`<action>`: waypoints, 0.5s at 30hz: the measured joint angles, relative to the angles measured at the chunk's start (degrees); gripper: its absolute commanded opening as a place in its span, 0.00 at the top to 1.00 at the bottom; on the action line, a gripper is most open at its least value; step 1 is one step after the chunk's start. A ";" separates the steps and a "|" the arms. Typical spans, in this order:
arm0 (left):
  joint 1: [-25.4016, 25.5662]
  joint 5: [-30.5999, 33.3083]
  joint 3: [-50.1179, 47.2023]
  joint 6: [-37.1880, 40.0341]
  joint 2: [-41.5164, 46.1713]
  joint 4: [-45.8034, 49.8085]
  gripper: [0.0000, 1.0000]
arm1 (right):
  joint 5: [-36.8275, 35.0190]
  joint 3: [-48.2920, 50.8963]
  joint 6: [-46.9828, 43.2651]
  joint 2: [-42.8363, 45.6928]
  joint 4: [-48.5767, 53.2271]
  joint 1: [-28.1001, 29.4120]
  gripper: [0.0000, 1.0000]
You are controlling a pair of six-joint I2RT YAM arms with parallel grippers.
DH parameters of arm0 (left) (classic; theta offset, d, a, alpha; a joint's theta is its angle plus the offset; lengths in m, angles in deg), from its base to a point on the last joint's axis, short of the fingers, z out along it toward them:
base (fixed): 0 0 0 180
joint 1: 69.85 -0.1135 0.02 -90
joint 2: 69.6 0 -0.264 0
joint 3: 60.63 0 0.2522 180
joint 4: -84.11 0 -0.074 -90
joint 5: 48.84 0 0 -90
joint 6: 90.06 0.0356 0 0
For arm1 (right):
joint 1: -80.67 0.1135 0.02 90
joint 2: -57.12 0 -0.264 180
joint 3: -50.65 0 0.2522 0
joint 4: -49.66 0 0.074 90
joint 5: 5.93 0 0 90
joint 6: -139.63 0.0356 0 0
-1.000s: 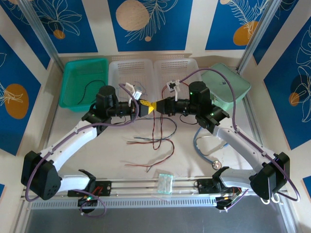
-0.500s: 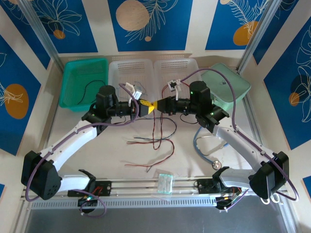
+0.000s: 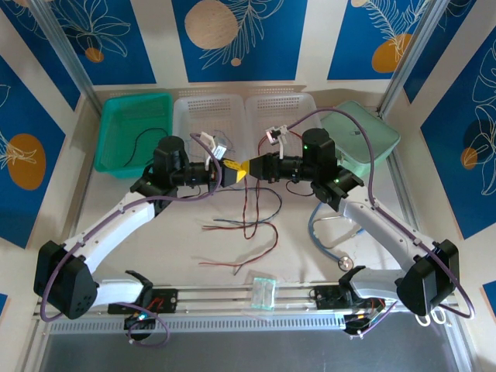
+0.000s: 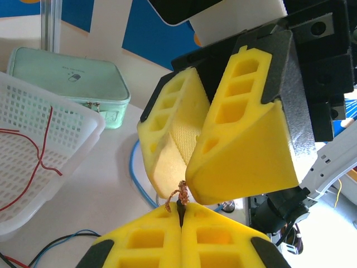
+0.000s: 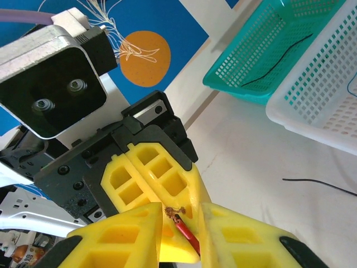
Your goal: Untangle the cables
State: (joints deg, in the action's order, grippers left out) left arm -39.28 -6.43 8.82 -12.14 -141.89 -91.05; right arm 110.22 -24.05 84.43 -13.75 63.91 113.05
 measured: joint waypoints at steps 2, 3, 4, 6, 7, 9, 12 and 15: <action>0.00 0.00 0.00 0.00 0.00 0.00 1.00 | 0.04 0.02 0.22 0.00 -0.13 0.00 0.77; 0.00 0.00 0.00 0.00 0.00 0.02 1.00 | 0.04 0.02 0.22 0.00 -0.13 -0.07 0.78; 0.00 0.00 0.00 0.00 0.00 0.00 1.00 | 0.04 0.02 0.22 0.00 -0.13 -0.07 0.78; 0.00 0.00 0.00 0.00 0.00 0.00 1.00 | 0.04 0.02 0.17 -0.17 -0.22 -0.17 0.78; 0.00 0.00 0.00 0.00 0.00 0.02 1.00 | 0.04 0.02 0.20 -0.35 -0.24 -0.17 0.78; 0.00 0.00 0.00 0.00 0.00 0.20 1.00 | 0.11 0.02 0.15 -0.74 -0.37 -0.17 0.81; 0.00 0.02 0.00 0.00 -0.17 0.46 1.00 | 0.26 0.07 0.17 -1.16 -0.72 -0.17 0.86; 0.00 0.02 0.00 0.00 -0.26 0.76 1.00 | 0.17 0.61 0.17 -1.18 -1.64 -0.20 0.91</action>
State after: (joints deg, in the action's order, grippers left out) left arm -39.28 -6.41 8.82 -12.14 -142.15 -90.29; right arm 110.40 -23.44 84.61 -14.93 62.27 112.86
